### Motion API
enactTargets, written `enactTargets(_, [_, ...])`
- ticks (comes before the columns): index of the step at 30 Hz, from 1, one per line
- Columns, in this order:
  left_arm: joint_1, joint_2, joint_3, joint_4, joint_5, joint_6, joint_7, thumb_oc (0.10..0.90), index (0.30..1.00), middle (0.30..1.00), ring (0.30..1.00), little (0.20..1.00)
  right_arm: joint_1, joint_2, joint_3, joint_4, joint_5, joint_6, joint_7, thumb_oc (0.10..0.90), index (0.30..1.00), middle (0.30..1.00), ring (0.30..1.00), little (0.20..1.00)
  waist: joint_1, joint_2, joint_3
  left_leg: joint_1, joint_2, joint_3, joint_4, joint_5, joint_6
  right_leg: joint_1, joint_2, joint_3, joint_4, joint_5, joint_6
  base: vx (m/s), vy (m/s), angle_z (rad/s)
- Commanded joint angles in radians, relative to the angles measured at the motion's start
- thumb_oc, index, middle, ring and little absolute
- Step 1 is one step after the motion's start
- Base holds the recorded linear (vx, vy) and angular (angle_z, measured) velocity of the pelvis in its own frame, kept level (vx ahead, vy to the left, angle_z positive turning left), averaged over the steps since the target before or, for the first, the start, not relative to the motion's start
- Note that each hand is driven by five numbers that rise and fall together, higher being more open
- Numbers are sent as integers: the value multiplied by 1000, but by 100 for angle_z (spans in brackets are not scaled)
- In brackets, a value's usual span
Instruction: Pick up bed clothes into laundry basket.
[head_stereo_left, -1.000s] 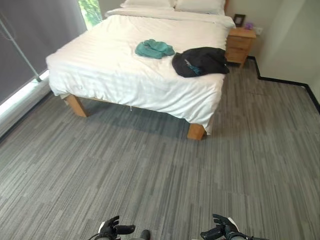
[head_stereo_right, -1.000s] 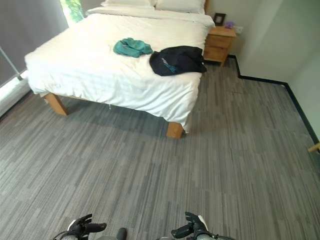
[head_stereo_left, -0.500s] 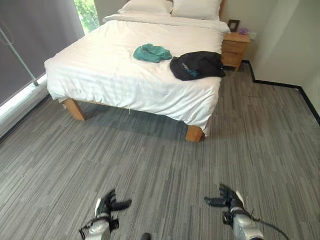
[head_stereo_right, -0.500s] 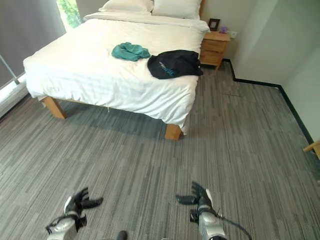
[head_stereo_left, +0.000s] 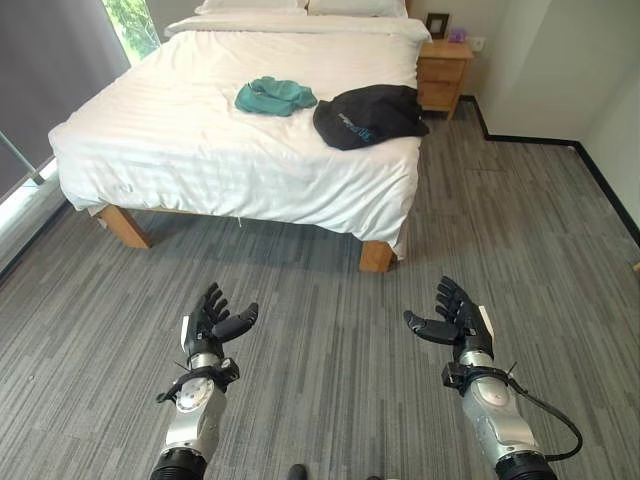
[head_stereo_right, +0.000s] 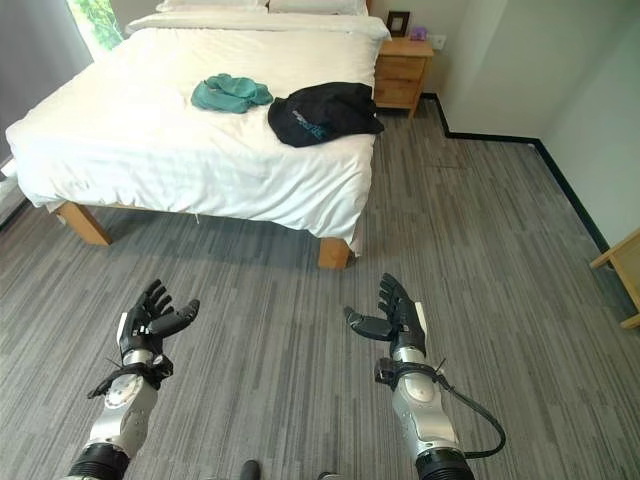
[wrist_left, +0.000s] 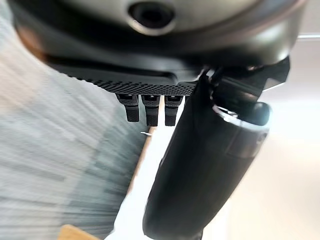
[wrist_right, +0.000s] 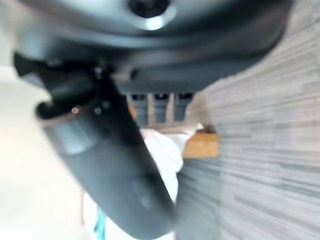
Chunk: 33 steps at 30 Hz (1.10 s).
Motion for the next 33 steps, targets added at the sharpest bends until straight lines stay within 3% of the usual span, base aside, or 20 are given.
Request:
enactTargets(1, [-46,55,45,-148,-5,-86,17,800,900,900,900,900,-27,22,-10,-244,-33,-105,-20,800,900,900,900,900,5,-68,42,-17,-59,10,64,-104,6,-28,-187,64,5,160,124,6,201,-9])
enactTargets(4, [-22,94,41,-174,51,-71,13,800,900,900,900,900,11,27,23,-314,-47,-99,14,800,900,900,900,900,-7,-53,98,7,-83,22,68,-120,41,-161,-207,97,281,279,105,17,261,-12])
enactTargets(6, [-21,99,46,-186,71,-64,19,800,900,900,900,900,22,31,30,-326,-56,-97,19,800,900,900,900,900,-11,-43,115,29,-78,28,63,-129,49,-193,-197,98,360,280,98,147,144,-7])
enactTargets(7, [-31,107,40,-189,106,-57,28,800,900,900,900,900,37,50,37,-309,-57,-97,24,800,900,900,900,900,-35,-37,144,76,-58,17,60,-158,51,-260,-144,91,395,247,96,318,48,0])
enactTargets(10, [-48,97,30,-215,96,-67,36,800,900,900,900,900,28,56,51,-280,-56,-86,14,800,900,900,900,900,-76,-51,154,143,-55,-18,55,-210,38,-346,-94,74,223,232,94,448,-45,-5])
enactTargets(12, [-71,86,25,-221,79,-80,45,800,900,900,900,900,19,47,70,-272,-63,-82,11,800,900,900,900,900,-119,-56,161,216,-41,-67,55,-266,18,-367,-84,12,-23,284,114,578,-154,25])
enactTargets(14, [-89,80,14,-219,91,-82,51,800,900,900,900,900,7,48,91,-267,-73,-77,14,800,900,900,900,900,-144,-65,151,272,-23,-84,43,-278,4,-381,-76,-41,-142,325,127,541,-135,60])
enactTargets(16, [-88,74,-4,-237,108,-82,44,800,900,900,900,900,20,38,108,-289,-93,-70,30,800,900,900,900,900,-167,-63,127,315,-3,-101,57,-276,-19,-348,-72,-73,-163,343,119,575,-162,66])
enactTargets(17, [-88,68,-10,-237,122,-88,46,800,900,900,900,900,22,29,117,-282,-100,-74,43,800,900,900,900,900,-175,-68,108,321,5,-117,114,-216,-42,-335,-75,-58,-133,364,99,521,-136,80])
enactTargets(18, [-74,61,-24,-242,123,-83,28,800,900,900,900,900,38,26,124,-280,-97,-69,50,800,900,900,900,900,-170,-51,95,303,25,-105,158,-172,-67,-316,-63,-70,-121,344,87,528,-179,81])
enactTargets(19, [-57,59,-33,-246,142,-84,25,800,900,900,900,900,47,11,135,-268,-95,-71,60,800,900,900,900,900,-180,-49,77,269,32,-113,290,-5,-129,-298,-61,-68,-101,347,64,479,-175,75])
enactTargets(20, [-55,57,-37,-246,128,-80,14,800,900,900,900,900,55,-3,138,-278,-94,-64,63,800,900,900,900,900,-164,-47,73,187,46,-60,447,75,-169,-243,-53,-81,-95,308,44,529,-281,71])
enactTargets(21, [-52,53,-37,-253,103,-79,4,800,900,900,900,900,51,-20,139,-283,-86,-62,65,800,900,900,900,900,-148,-67,83,92,27,-36,618,133,-180,-188,-65,-86,-103,282,19,556,-324,70])
enactTargets(22, [-47,53,-34,-267,71,-82,-16,800,900,900,900,900,49,-34,143,-288,-64,-66,71,800,900,900,900,900,-121,-82,103,21,26,-8,750,140,-159,-133,-54,-76,-113,256,-9,506,-392,36])
enactTargets(24, [-46,75,-32,-292,78,-76,-34,800,900,900,900,900,39,-63,134,-292,-72,-63,73,800,900,900,900,900,-70,-110,137,-126,42,63,848,99,-107,-36,-54,-60,-136,209,-27,450,-308,-6])
enactTargets(26, [-29,90,-27,-327,81,-69,-63,800,900,900,900,900,27,-76,100,-285,-81,-58,58,800,900,900,900,900,-29,-100,149,-233,106,118,782,86,-99,42,-54,-68,-150,169,-25,506,-108,-9])
enactTargets(27, [-18,102,-24,-358,86,-73,-86,800,900,900,900,900,24,-76,80,-285,-71,-60,57,800,900,900,900,900,-15,-87,141,-246,152,161,644,100,-103,80,-52,-81,-163,148,-17,562,28,-2])
enactTargets(29, [1,114,-16,-382,73,-91,-122,800,900,900,900,900,11,-76,54,-303,-63,-76,60,800,900,900,900,900,12,-61,127,-243,191,203,410,111,-107,130,-43,-86,-178,109,3,538,123,3])
enactTargets(31, [11,110,7,-409,54,-101,-134,800,900,900,900,900,-3,-77,47,-313,-76,-90,57,800,900,900,900,900,54,-31,107,-239,167,151,166,148,-118,189,-32,-74,-195,69,22,570,156,-3])
enactTargets(33, [17,105,24,-426,48,-111,-140,800,900,900,900,900,-18,-68,46,-297,-80,-93,60,800,900,900,900,900,82,-20,89,-220,132,69,36,189,-142,252,-32,-60,-206,44,33,517,106,-33])
